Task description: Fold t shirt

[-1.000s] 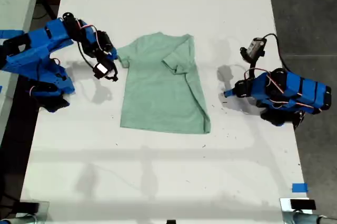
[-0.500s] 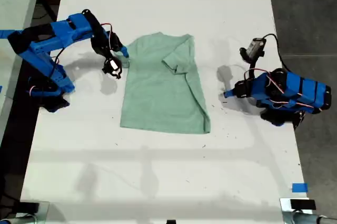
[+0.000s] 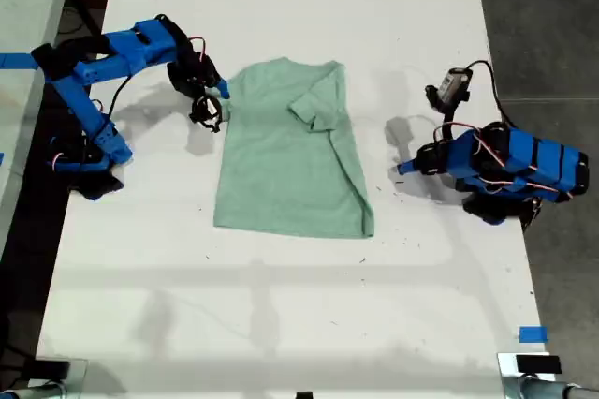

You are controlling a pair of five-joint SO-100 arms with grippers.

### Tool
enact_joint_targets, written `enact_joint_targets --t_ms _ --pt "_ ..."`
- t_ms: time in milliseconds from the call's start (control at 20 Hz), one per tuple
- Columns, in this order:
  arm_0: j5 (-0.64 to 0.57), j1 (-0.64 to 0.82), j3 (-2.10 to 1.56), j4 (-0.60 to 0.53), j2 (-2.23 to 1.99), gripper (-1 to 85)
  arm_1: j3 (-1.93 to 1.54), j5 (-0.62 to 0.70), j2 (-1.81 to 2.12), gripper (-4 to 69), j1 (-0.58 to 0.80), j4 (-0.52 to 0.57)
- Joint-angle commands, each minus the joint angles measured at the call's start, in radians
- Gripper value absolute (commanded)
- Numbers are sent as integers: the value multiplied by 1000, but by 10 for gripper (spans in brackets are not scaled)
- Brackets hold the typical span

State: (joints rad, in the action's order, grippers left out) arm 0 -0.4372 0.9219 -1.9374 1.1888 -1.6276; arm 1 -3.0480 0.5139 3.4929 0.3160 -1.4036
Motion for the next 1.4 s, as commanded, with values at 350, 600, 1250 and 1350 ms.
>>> enact_joint_targets --t_ms 350,600,1250,1350 --pt "129 12 -163 -161 20 78 -38 12 9 28 -15 20" --pt "137 14 -144 -155 74 -2 -38 12 9 28 -15 20" --pt "258 -222 801 422 261 -2 -38 15 9 28 -12 20" --pt "245 -264 950 422 360 -2 -38 15 9 28 -12 20"
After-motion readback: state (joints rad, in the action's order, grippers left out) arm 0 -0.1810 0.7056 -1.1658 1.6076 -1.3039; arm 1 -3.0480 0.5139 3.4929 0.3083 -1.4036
